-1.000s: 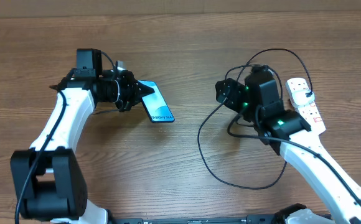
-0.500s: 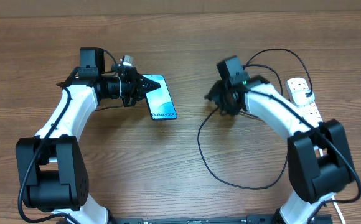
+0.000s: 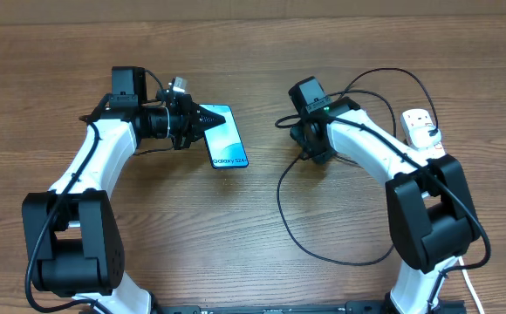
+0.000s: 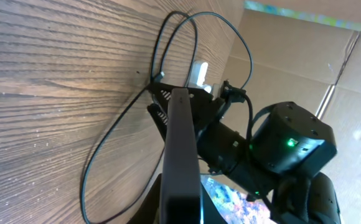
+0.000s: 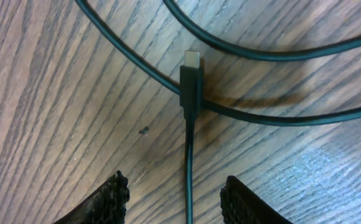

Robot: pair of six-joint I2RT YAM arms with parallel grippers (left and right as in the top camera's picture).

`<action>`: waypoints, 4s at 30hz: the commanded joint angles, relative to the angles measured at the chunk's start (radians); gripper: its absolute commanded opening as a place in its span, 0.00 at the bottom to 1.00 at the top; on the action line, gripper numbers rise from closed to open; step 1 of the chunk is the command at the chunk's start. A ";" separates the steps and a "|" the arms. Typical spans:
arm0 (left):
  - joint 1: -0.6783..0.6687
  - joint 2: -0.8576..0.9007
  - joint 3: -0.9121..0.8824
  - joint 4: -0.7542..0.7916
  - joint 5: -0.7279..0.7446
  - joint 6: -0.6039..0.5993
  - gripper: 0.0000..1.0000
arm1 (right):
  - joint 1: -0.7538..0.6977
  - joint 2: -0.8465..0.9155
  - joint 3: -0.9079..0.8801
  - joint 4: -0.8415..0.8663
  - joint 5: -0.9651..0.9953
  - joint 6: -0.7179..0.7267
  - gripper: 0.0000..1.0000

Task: Plug charger to phone and switch on socket
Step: 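Grasp the black USB-C cable plug with the right gripper and lift, then bring the held plug up under the phone's bottom port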

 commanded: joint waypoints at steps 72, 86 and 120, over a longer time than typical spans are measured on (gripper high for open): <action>0.032 0.010 0.013 0.740 0.377 -0.260 0.04 | 0.271 -0.239 0.264 -0.272 -0.602 -0.975 0.04; 0.032 0.010 0.013 0.732 0.344 -0.214 0.04 | 0.272 -0.280 0.288 -0.294 -0.608 -0.936 0.04; 0.032 0.010 0.013 0.728 0.315 -0.358 0.04 | 0.272 -0.280 0.288 -0.268 -0.649 -0.863 0.04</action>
